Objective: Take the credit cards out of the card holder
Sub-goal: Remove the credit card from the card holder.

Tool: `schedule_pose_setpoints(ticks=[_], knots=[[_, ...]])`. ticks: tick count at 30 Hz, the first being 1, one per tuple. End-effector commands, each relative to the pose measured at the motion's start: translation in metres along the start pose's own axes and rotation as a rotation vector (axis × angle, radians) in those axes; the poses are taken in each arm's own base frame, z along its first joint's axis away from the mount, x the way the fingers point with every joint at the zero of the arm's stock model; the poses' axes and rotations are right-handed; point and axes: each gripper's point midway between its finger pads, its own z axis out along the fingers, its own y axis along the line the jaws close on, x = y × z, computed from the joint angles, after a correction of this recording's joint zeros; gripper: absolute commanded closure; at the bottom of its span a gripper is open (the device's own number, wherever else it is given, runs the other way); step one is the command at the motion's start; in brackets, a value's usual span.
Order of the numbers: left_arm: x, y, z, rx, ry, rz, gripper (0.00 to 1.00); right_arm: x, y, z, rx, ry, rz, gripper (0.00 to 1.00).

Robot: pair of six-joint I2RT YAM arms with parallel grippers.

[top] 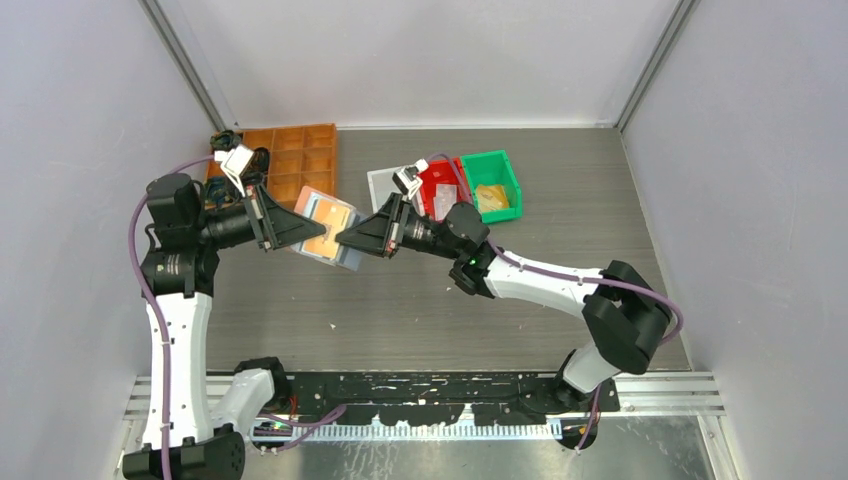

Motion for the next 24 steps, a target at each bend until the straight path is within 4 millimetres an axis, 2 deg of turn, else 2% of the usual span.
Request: schedule_pose_setpoints(ticks=[1,5,7,10,17,21,24], knots=[[0.014,-0.038,-0.007,0.133,0.069,0.036,0.91,-0.017,0.037,-0.003,-0.166,-0.075,-0.001,0.88],[0.012,-0.035,-0.006,0.126,0.066,0.023,0.9,-0.015,0.041,-0.01,-0.179,-0.075,-0.011,0.97],[0.011,-0.035,-0.005,0.123,0.063,0.016,0.86,-0.014,0.043,-0.012,-0.187,-0.074,-0.014,0.99],[0.009,-0.035,-0.005,0.122,0.059,0.015,0.81,-0.011,0.046,-0.016,-0.194,-0.071,-0.021,0.99],[0.007,-0.037,-0.005,0.119,0.048,0.024,0.79,-0.011,0.046,-0.018,-0.192,-0.076,-0.035,0.99],[0.004,-0.039,-0.005,0.124,0.045,0.017,0.69,-0.01,0.042,-0.018,-0.172,-0.075,-0.044,0.99],[0.002,-0.042,-0.005,0.134,0.039,0.024,0.71,-0.009,0.037,-0.021,-0.157,-0.083,-0.047,0.99]])
